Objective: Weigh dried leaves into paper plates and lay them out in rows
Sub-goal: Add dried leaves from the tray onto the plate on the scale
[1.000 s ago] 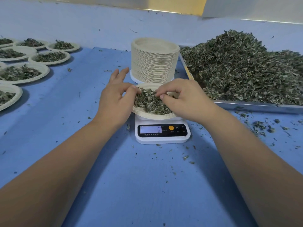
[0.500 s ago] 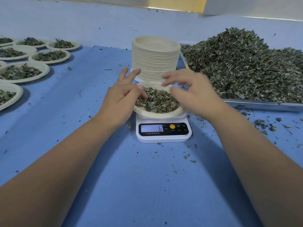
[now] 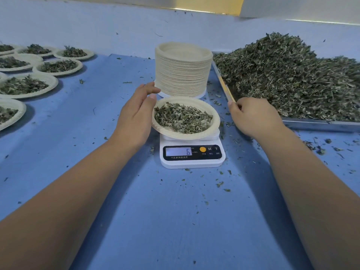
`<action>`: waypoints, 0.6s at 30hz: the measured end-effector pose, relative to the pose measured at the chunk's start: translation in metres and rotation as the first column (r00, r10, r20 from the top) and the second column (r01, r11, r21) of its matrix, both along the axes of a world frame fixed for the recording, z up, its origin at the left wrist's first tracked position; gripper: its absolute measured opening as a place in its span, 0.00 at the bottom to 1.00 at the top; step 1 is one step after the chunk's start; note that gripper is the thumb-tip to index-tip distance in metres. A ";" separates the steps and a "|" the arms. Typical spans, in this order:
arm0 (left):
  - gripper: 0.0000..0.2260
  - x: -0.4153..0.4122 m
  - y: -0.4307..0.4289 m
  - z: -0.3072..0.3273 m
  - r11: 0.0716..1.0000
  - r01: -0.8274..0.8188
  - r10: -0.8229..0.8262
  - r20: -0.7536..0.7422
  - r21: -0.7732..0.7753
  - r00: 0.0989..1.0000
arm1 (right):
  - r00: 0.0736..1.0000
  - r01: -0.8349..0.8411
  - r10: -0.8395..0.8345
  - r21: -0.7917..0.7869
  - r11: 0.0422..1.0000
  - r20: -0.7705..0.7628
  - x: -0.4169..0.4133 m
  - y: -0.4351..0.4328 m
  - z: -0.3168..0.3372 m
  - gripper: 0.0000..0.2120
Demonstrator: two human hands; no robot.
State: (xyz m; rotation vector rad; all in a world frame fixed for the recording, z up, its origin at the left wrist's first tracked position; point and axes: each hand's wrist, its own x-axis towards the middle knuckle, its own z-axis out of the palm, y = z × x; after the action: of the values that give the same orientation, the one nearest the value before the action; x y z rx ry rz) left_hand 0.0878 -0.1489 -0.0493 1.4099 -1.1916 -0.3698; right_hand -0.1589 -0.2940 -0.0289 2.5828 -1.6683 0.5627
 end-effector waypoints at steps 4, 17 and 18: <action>0.14 0.002 0.001 0.000 0.999 -0.021 0.021 -0.004 -0.026 1.000 | 0.999 -0.026 0.026 -0.005 1.000 0.030 -0.001 -0.002 -0.003 0.24; 0.16 0.003 -0.003 0.000 0.991 -0.070 0.079 -0.079 0.115 0.994 | 0.986 -0.014 0.018 -0.026 1.000 0.168 -0.003 -0.019 0.009 0.12; 0.16 0.002 -0.003 -0.001 0.990 -0.067 0.077 -0.078 0.126 0.994 | 0.983 0.011 -0.002 -0.051 0.999 0.183 -0.003 -0.022 0.012 0.11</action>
State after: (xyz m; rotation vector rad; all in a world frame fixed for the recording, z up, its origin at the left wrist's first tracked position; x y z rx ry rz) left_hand 0.0902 -0.1522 -0.0499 1.5252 -1.0627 -0.4533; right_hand -0.1615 -0.3163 -0.0166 2.5570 -1.6854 0.8547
